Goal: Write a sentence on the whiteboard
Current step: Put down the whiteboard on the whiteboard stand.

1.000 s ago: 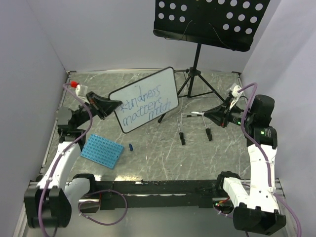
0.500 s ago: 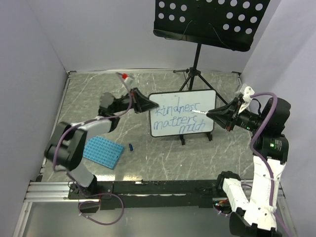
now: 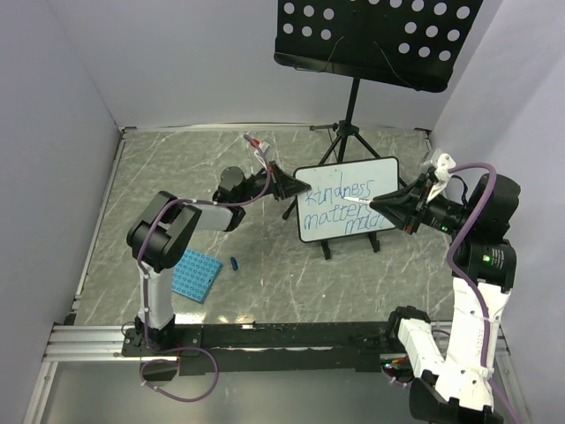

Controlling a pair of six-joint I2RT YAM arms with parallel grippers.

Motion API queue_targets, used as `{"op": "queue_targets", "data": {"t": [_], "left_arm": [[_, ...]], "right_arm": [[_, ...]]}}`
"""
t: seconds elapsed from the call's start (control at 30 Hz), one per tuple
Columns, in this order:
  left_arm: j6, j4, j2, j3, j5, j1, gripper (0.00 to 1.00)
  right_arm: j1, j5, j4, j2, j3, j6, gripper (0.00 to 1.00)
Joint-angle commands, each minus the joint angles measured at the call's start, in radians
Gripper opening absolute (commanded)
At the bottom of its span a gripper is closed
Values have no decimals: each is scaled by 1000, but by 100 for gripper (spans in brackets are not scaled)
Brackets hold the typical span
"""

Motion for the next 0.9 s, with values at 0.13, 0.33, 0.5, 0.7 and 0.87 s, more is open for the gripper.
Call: {"op": "queue_targets", "data": {"t": [0.13,0.33,0.5,0.7,0.87], "left_arm": [[33,375,81,49,-30,-13,1],[63,440,104,3,4,-13,1],[128,467,84,-61,-2,-26,1],[181,481,58,-124,-17,-39,3],[192,469,46,-135,-17,-45,13]], "right_arm": [[-13,-22,15,16,-11,6,0],[-15,-25,22,22,-16,9,0],[-16,-34,31,33,-19,18,0],[-18,-31,31,34,-25,18,0],[-18,-29,32,34,-28,20,0]]}}
